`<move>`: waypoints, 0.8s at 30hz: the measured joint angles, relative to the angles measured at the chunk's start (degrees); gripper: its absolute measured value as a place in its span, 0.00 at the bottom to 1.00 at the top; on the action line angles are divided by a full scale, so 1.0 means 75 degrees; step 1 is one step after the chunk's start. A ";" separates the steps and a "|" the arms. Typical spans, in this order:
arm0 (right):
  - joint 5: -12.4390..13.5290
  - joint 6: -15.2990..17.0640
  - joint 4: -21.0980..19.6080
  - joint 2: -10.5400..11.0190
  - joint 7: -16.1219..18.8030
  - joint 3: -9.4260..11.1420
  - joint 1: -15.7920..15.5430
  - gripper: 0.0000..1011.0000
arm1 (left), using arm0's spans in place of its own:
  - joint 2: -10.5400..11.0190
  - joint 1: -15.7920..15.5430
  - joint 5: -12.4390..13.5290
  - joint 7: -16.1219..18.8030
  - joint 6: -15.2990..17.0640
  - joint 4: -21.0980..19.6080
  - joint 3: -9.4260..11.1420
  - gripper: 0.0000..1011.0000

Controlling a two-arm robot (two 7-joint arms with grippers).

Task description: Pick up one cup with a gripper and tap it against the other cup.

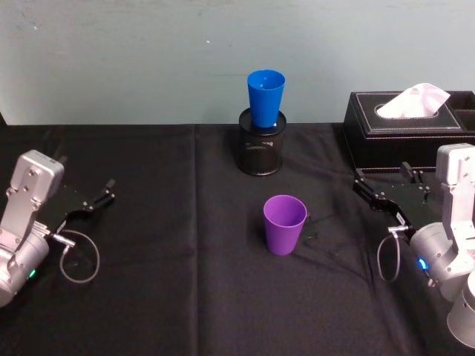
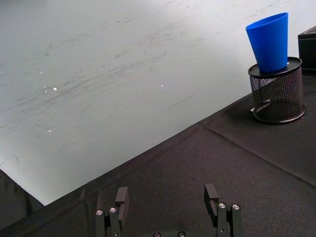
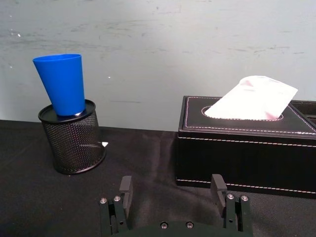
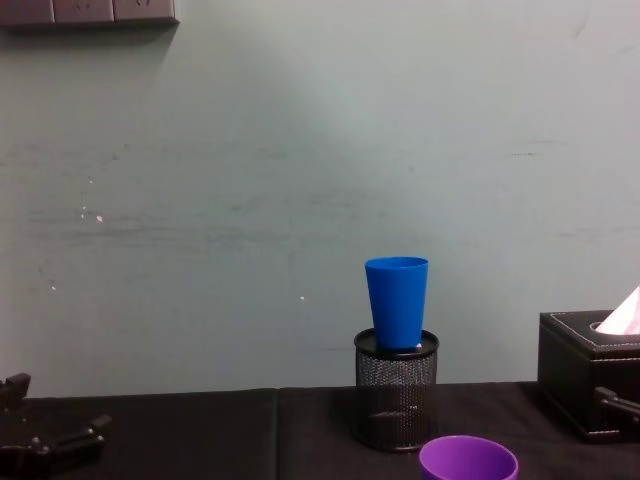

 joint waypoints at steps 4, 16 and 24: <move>0.0000 0.0000 0.0000 0.0000 0.0000 0.0000 0.0000 0.99 | 0.0000 0.0000 0.0000 0.0000 0.0000 0.0000 0.0000 0.99; 0.0000 0.0000 0.0000 0.0000 0.0000 0.0000 0.0000 0.99 | 0.0000 0.0000 0.0000 0.0000 0.0000 0.0000 0.0000 0.99; 0.0000 0.0000 0.0000 0.0000 0.0000 0.0000 0.0000 0.99 | 0.0000 0.0000 0.0000 0.0000 0.0000 0.0000 0.0000 0.99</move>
